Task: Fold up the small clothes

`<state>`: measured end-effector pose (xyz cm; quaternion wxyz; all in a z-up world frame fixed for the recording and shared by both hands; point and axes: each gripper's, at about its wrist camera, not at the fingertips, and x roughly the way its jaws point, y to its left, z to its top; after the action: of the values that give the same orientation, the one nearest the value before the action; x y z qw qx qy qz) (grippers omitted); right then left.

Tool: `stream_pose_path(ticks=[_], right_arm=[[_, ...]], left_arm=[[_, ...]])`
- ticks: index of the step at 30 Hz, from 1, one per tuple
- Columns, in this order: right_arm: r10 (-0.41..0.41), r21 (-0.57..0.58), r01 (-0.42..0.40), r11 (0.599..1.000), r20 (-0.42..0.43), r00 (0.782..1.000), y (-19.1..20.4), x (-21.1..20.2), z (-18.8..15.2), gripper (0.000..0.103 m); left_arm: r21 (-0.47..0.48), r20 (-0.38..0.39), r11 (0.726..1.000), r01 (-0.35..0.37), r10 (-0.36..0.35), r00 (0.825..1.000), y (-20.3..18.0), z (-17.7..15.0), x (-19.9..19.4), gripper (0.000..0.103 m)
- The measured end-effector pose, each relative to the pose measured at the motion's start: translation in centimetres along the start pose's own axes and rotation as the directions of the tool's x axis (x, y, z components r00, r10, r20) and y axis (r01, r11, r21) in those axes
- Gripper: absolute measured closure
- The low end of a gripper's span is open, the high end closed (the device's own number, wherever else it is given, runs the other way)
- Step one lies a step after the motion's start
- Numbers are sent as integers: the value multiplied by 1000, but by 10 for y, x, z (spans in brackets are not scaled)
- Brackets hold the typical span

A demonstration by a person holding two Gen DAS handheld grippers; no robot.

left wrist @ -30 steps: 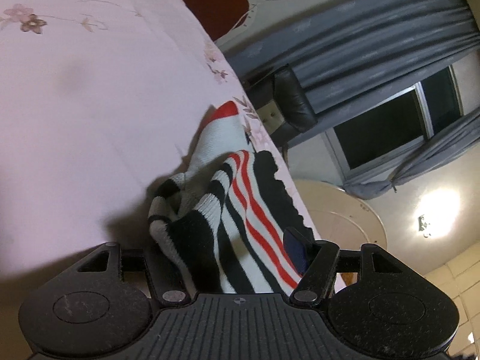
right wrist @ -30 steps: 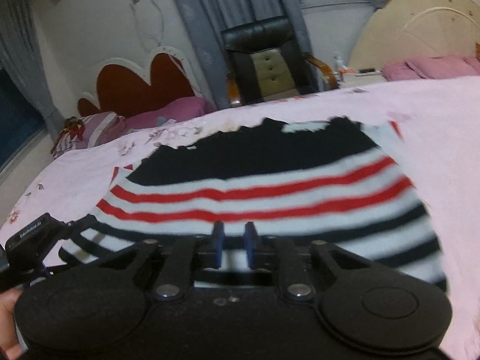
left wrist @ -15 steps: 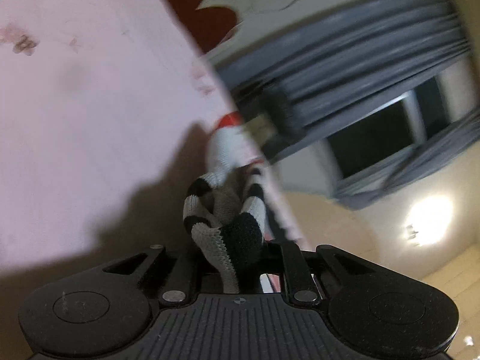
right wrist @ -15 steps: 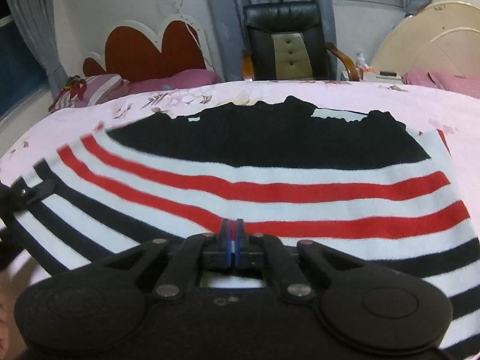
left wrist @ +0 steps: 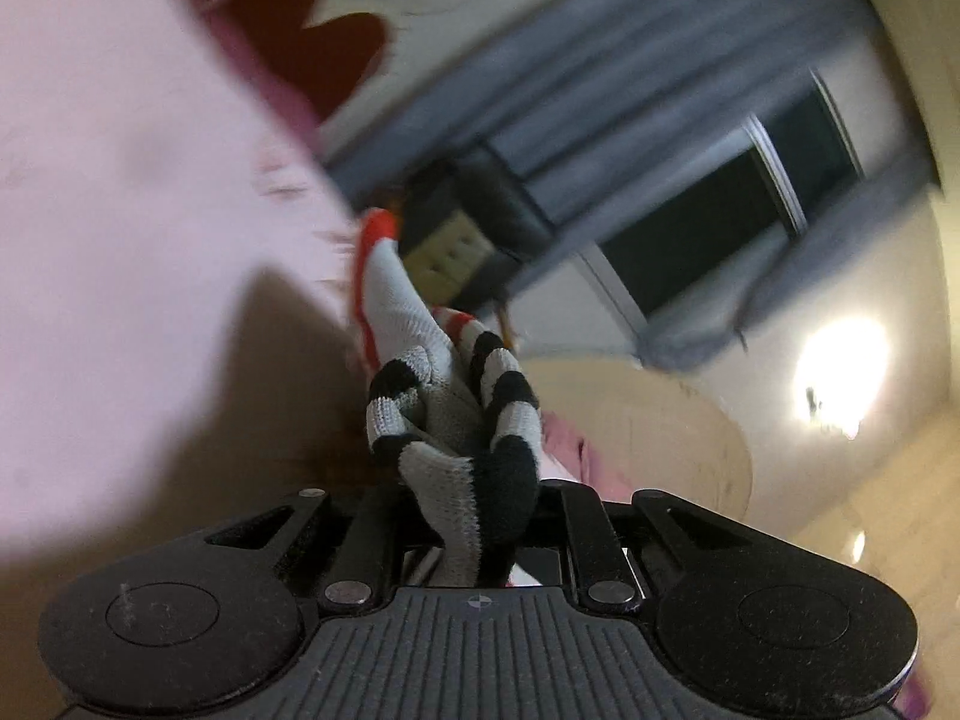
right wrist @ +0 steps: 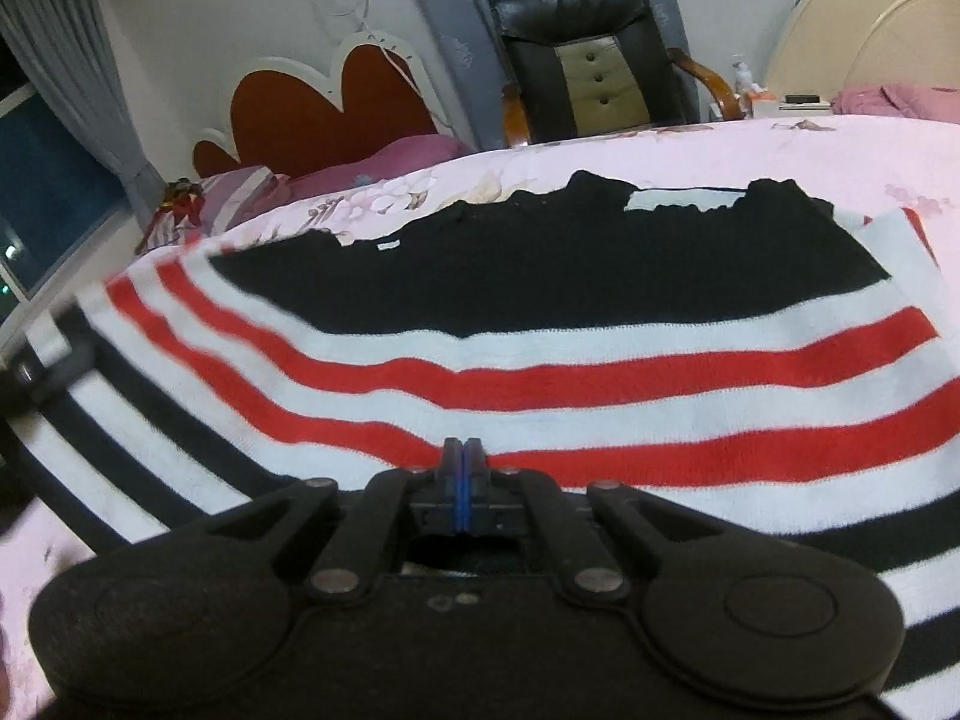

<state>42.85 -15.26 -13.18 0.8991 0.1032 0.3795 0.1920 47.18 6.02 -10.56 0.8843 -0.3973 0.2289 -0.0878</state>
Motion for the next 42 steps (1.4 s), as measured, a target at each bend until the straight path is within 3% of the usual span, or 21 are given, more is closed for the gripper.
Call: stream_pose_path(ticks=[3, 8, 12, 15, 16, 17, 19, 23, 25, 26, 28, 30, 31, 34, 37, 38, 40, 42], right_arm=[[42, 38, -42, 998, -1, 999, -10, -7, 3, 103], [40, 206, -61, 977, 107, 993, -63, -59, 1, 97], [2, 351, -61, 934, 166, 986, -127, -107, -5, 94], [7, 426, -83, 901, 176, 984, -164, -130, -10, 83], [12, 443, -92, 892, 179, 984, -173, -135, -11, 78], [23, 460, -106, 882, 183, 983, -180, -140, -13, 75], [50, 487, -141, 862, 194, 980, -190, -147, -16, 60], [125, 508, -222, 832, 218, 968, -195, -149, -18, 44], [169, 508, -250, 824, 202, 965, -191, -144, -16, 40], [180, 508, -248, 825, 179, 967, -187, -141, -16, 39], [190, 514, -229, 826, 129, 973, -180, -133, -13, 39], [196, 524, -209, 826, 81, 977, -174, -124, -10, 39], [198, 522, -201, 829, 63, 978, -171, -121, -9, 39], [185, 501, -148, 853, -25, 982, -160, -109, -5, 39], [142, 425, -99, 900, -71, 987, -143, -101, 1, 39], [122, 396, -82, 915, -78, 990, -138, -100, 2, 40], [65, 284, -39, 958, -81, 995, -122, -93, 6, 66], [-17, 131, 25, 991, -65, 998, -108, -88, 6, 73]], left_arm=[[135, -57, 991, 4, 4, 998, -54, -8, 16, 89], [336, -188, 942, 20, 46, 981, -121, -52, 48, 89], [427, -313, 904, 27, 120, 942, -145, -104, 91, 89], [461, -415, 886, 46, 169, 894, -148, -144, 117, 88], [514, -383, 856, 46, 181, 906, -155, -153, 114, 82], [538, -374, 842, 50, 185, 909, -161, -157, 108, 61], [519, -403, 849, 96, 144, 904, -171, -149, 94, 35], [534, -316, 839, 104, 84, 945, -176, -122, 36, 35], [525, -246, 850, 52, 94, 965, -165, -98, 25, 35], [536, -204, 844, -14, 145, 968, -152, -85, 27, 35], [534, -163, 835, -132, 255, 953, -129, -68, 31, 35], [487, -178, 859, -161, 278, 944, -105, -60, 36, 35], [472, -203, 864, -172, 297, 933, -96, -60, 41, 35], [400, -259, 904, -148, 267, 928, -73, -66, 46, 35], [397, -255, 906, -148, 263, 930, -72, -83, 55, 35], [389, -254, 910, -147, 259, 932, -69, -85, 60, 35], [375, -259, 916, -142, 251, 933, -69, -82, 56, 35], [382, -237, 915, -132, 235, 943, -72, -79, 65, 35]])
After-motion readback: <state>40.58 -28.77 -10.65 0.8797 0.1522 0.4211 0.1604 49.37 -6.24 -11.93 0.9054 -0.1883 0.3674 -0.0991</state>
